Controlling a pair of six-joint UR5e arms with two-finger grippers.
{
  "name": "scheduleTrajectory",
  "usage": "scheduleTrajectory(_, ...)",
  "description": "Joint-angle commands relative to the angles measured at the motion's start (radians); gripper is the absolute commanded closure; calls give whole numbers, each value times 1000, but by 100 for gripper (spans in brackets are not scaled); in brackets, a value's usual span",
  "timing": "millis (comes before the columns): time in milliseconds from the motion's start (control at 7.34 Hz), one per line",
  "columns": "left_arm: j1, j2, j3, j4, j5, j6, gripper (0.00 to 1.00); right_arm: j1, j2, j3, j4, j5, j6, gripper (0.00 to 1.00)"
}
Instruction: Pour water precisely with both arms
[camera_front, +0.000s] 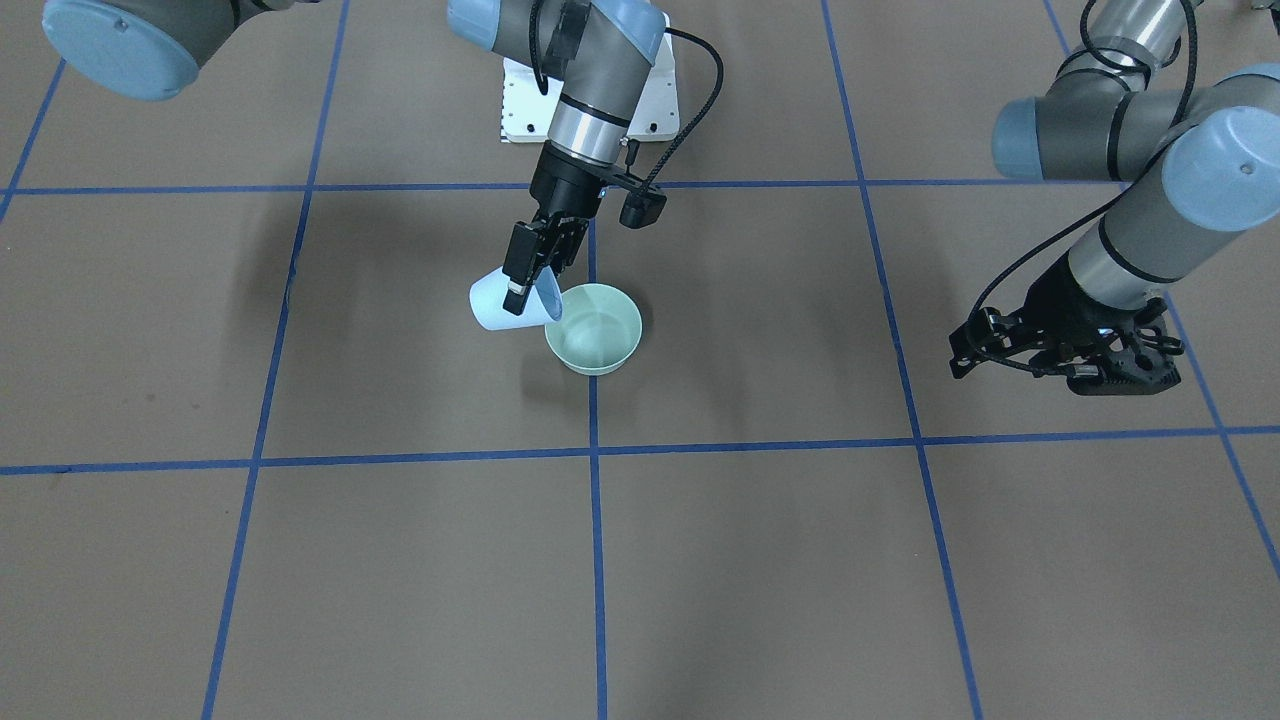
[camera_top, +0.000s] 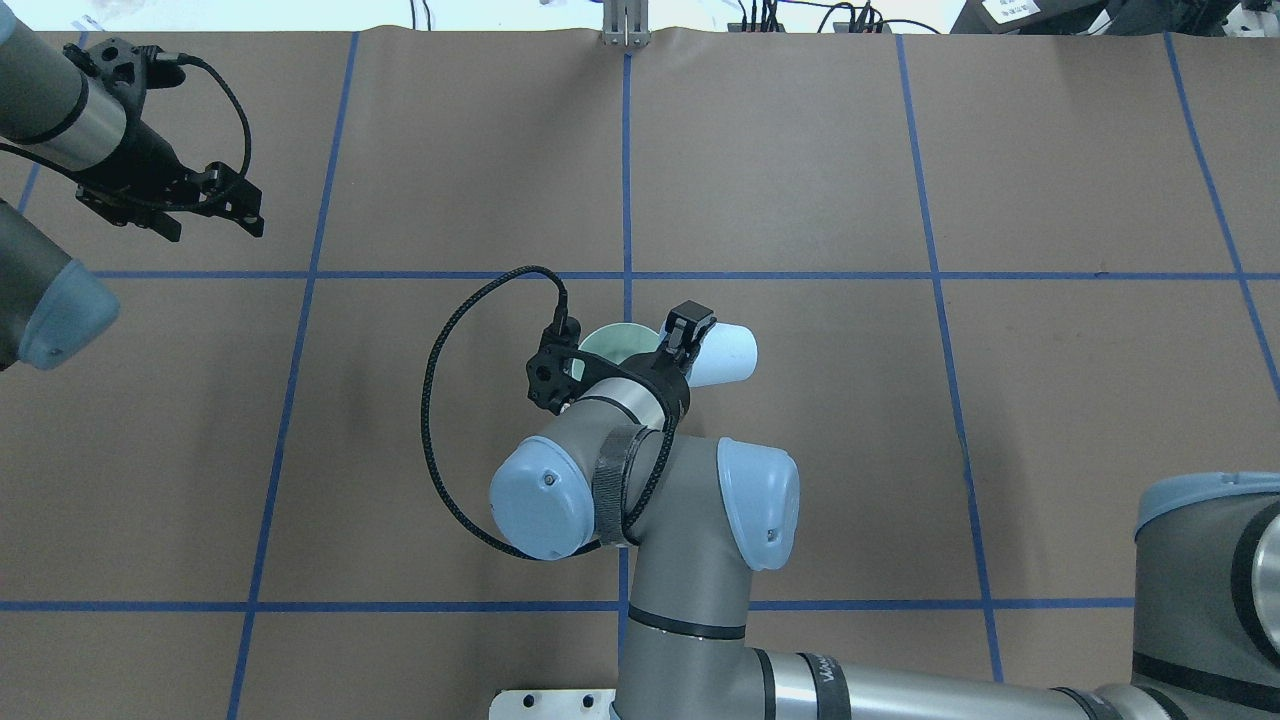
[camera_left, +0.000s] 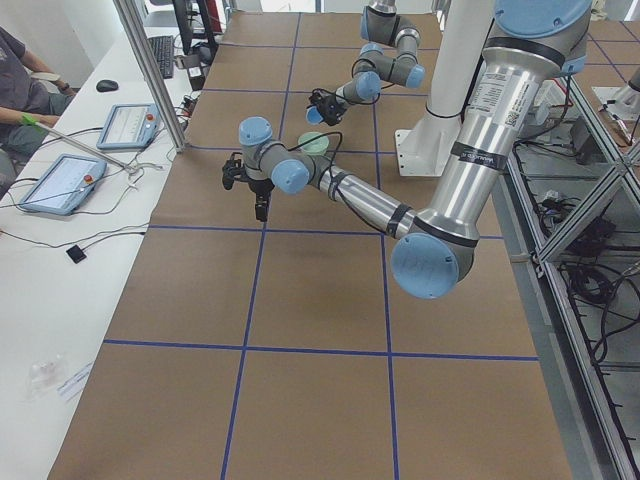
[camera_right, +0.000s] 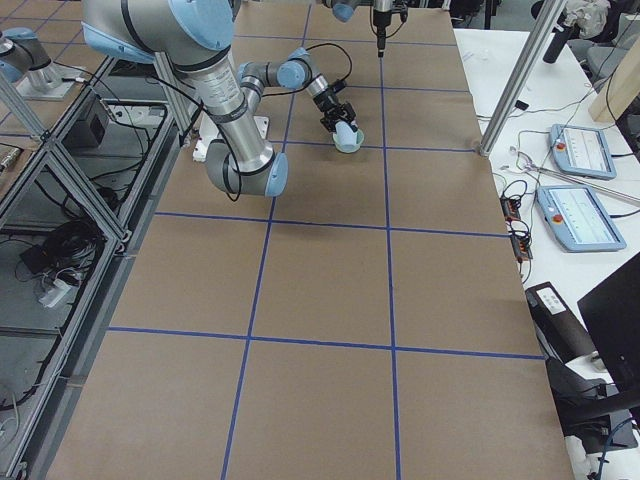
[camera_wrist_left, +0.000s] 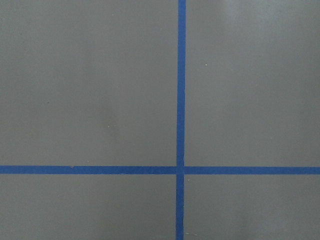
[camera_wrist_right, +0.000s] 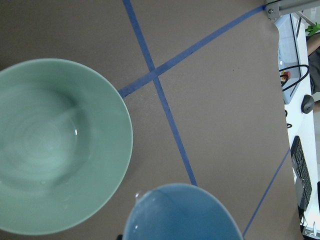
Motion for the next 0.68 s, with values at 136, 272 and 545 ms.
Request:
scheduleTrajectory(136,0,15,0,-4,-2,0,0,-25,10,-14,-66,-61,-7,43)
scheduleTrajectory(272,0,15,0,-4,-2,-1,0,-25,11,-14,-73,-67,-22,43)
scheduleTrajectory(545,0,17,0,-4,-2,-1,0,-25,13,-14,-84,-88,-26,43)
